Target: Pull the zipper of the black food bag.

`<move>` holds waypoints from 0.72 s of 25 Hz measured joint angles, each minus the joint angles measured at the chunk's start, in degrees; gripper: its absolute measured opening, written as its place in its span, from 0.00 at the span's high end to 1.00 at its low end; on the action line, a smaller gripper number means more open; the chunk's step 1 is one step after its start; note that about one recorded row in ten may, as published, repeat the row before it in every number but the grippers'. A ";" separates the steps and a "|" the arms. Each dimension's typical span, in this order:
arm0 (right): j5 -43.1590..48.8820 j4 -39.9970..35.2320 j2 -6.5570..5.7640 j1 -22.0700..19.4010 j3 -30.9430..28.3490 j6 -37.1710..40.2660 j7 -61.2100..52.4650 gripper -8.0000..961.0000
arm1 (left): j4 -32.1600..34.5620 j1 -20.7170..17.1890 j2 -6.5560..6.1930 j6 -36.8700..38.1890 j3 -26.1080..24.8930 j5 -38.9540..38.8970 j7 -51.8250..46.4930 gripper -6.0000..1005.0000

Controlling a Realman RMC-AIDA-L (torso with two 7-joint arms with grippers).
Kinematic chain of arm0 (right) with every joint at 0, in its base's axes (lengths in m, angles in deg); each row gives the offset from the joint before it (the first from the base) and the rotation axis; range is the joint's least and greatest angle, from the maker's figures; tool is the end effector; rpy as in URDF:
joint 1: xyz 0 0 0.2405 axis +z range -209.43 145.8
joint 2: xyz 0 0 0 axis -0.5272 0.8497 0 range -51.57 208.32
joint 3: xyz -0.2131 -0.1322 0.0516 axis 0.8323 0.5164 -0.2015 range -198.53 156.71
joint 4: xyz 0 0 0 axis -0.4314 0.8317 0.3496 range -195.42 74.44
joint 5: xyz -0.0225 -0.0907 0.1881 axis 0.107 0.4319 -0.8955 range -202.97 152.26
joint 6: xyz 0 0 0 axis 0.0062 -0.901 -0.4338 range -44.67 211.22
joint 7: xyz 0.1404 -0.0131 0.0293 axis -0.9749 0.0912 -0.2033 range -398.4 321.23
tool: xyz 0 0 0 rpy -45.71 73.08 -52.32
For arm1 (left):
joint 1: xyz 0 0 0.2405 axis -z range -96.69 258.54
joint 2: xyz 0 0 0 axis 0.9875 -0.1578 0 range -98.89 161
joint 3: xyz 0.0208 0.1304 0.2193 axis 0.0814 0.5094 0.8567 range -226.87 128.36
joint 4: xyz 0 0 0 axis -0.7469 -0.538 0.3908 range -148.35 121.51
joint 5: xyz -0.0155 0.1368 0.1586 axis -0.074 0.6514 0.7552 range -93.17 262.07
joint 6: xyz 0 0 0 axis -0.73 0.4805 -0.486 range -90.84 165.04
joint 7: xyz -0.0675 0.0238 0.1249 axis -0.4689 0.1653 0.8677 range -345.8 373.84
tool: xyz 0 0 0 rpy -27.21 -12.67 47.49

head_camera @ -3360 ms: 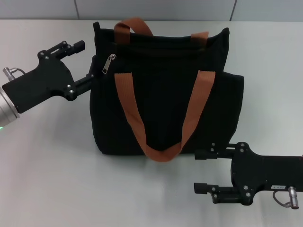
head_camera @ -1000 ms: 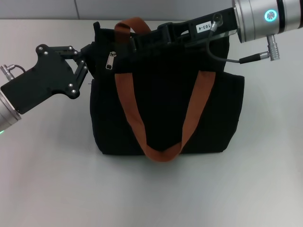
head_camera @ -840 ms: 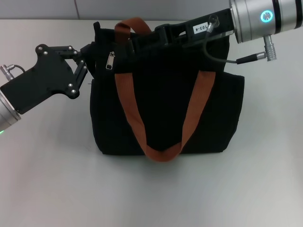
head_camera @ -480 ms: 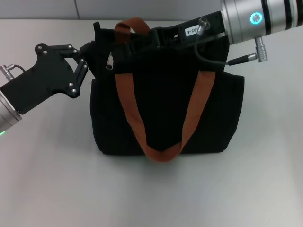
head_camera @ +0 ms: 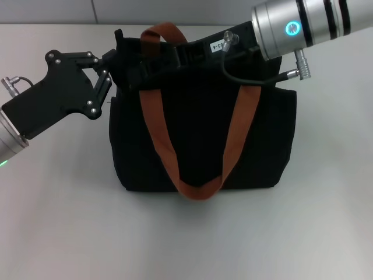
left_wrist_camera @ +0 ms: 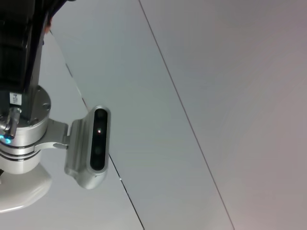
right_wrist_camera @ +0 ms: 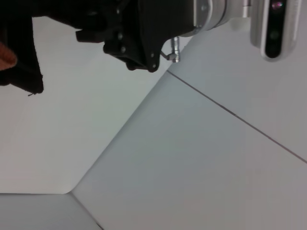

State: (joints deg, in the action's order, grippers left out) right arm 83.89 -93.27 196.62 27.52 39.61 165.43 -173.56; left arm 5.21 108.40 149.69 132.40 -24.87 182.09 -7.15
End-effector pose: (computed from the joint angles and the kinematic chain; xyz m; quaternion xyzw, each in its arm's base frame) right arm 0.0745 0.4003 -0.0507 0.8928 -0.4172 -0.1529 0.0743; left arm -0.2734 0.3089 0.0098 -0.8509 0.0774 -0.3491 0.3850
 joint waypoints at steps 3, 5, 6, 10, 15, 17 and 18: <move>0.00 0.00 0.21 0.05 0.82 -1.35 -0.01 0.54 | 0.00 0.09 0.01 0.05 0.01 0.00 0.00 0.95; -0.01 -0.18 0.59 -0.02 1.46 -2.53 -0.01 0.54 | 0.00 0.11 0.02 0.20 -0.06 0.00 0.00 0.95; -0.01 -0.18 0.59 -0.02 1.46 -2.53 -0.01 0.54 | 0.00 0.17 0.02 0.29 -0.10 0.00 0.00 0.95; -0.37 -0.92 0.85 -0.50 1.09 -3.24 0.51 0.54 | -0.05 0.59 0.02 0.36 -0.13 -0.60 -0.02 0.95; -0.77 -1.99 0.87 -1.36 0.64 -2.89 0.58 0.59 | -0.11 1.08 0.02 0.28 -0.09 -1.99 -0.52 0.95; -1.13 -2.36 0.89 -1.63 0.64 -2.79 0.58 0.61 | -0.10 1.14 0.02 0.38 -0.03 -2.34 -0.54 0.95; -1.59 -2.77 0.91 -1.90 0.68 -2.70 0.59 0.61 | -0.10 1.17 0.02 0.48 -0.02 -2.42 -0.56 0.95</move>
State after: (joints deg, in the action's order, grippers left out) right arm 82.30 -96.05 197.53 25.62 40.29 162.73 -172.97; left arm 5.11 109.56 149.71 132.88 -24.89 179.67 -7.71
